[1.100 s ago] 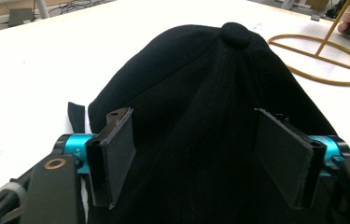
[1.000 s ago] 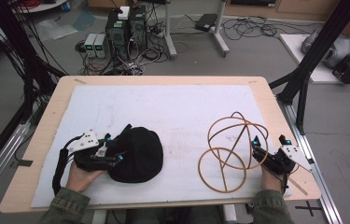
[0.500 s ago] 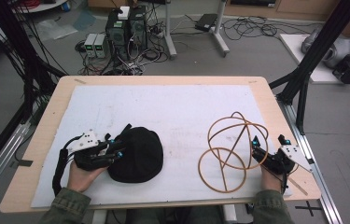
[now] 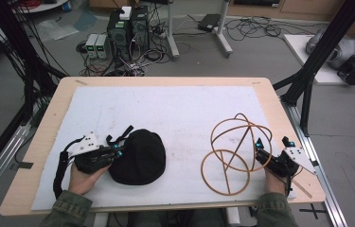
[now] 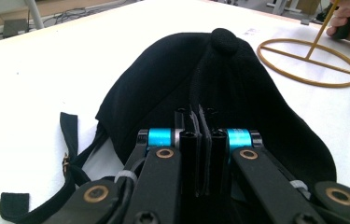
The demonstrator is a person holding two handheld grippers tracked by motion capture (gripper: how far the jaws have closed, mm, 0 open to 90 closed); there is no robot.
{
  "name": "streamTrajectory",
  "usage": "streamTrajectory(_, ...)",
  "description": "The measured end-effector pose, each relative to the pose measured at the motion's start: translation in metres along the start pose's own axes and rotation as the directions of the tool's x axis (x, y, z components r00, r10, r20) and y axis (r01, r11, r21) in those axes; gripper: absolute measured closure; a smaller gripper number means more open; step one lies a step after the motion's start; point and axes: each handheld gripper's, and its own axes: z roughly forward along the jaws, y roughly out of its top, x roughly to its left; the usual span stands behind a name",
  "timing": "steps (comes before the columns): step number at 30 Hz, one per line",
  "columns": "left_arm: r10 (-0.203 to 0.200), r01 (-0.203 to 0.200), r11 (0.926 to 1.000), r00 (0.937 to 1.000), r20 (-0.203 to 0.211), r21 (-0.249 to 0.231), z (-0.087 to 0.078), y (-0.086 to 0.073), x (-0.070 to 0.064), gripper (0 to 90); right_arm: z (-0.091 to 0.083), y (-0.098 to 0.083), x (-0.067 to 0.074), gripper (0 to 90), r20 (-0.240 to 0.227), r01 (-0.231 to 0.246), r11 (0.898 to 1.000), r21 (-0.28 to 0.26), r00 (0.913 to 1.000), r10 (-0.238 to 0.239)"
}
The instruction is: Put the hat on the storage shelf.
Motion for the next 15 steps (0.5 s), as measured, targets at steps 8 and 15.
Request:
streamTrajectory(8,0.036,-0.037,0.9991,0.9991,-0.023,-0.020,-0.0008,0.0030,-0.0058,87.8,-0.0015,0.0009,-0.0005,5.4,0.010,-0.003,1.000,-0.005,0.9999,0.003)
streamTrajectory(15,0.049,-0.051,0.9974,0.9978,-0.045,-0.050,-0.0030,0.0080,-0.0107,87.9,-0.0020,0.0015,-0.0012,5.4,0.015,-0.001,1.000,-0.010,0.9999,0.001)
